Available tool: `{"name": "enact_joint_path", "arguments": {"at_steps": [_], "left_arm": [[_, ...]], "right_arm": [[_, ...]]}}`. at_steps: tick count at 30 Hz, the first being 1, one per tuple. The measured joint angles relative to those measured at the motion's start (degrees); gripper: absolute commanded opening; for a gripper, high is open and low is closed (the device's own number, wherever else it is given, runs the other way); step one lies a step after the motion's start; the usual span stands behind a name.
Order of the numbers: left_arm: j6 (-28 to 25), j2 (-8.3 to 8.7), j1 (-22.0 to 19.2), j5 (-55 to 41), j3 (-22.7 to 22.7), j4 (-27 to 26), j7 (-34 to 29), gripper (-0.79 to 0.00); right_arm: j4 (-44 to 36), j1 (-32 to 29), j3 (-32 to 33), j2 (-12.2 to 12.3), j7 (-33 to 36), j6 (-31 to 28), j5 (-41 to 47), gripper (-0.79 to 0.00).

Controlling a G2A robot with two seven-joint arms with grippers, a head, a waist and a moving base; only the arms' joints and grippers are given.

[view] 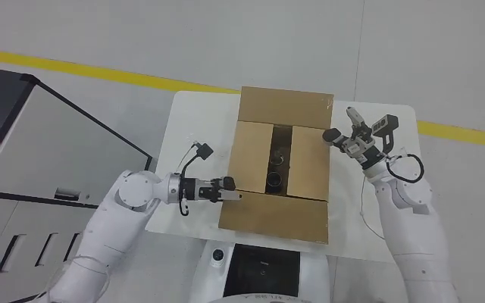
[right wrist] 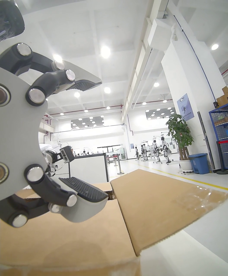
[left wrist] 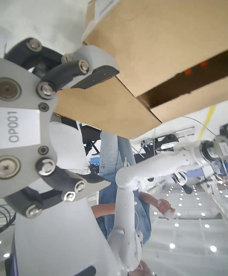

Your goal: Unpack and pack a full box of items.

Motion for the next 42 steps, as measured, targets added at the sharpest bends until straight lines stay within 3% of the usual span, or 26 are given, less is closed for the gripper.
{"name": "enact_joint_path", "arguments": {"at_steps": [6,14,18,26,30,34,37,42], "left_arm": [[6.6,0.15,-2.2,-8.9,-2.6,-4.8,2.0,0.000],[20.7,-1.34,-8.8,-17.6,0.6,-8.0,16.8,0.000],[19.6,-1.74,-13.0,-15.1,1.7,-9.3,18.9,0.000],[19.5,-1.77,-12.4,-15.6,1.9,-9.3,18.9,0.000],[23.7,-2.21,-12.0,-22.9,3.5,-10.2,17.7,0.000],[28.7,-3.24,-13.0,-32.3,6.6,-9.2,20.5,0.000],[29.5,-3.63,-13.5,-35.3,7.6,-8.8,22.1,0.000],[29.4,-3.62,-13.5,-35.1,7.5,-8.8,22.1,0.000]], "right_arm": [[-0.7,-0.3,0.9,0.1,0.2,-0.1,1.7,0.000],[-3.3,-3.0,5.6,0.8,0.0,-0.1,4.8,0.000],[-4.7,-4.6,7.5,0.9,0.8,0.8,7.7,0.000],[-7.7,-6.4,7.9,1.2,4.1,0.0,8.0,0.000],[-10.5,-10.1,6.6,1.4,9.3,1.8,7.2,0.000],[-13.6,-16.3,6.4,1.7,16.0,2.7,8.3,0.000],[-15.7,-19.8,7.0,2.0,20.8,1.6,8.3,0.000],[-15.8,-20.0,7.2,2.1,21.0,1.4,8.3,0.000]]}}
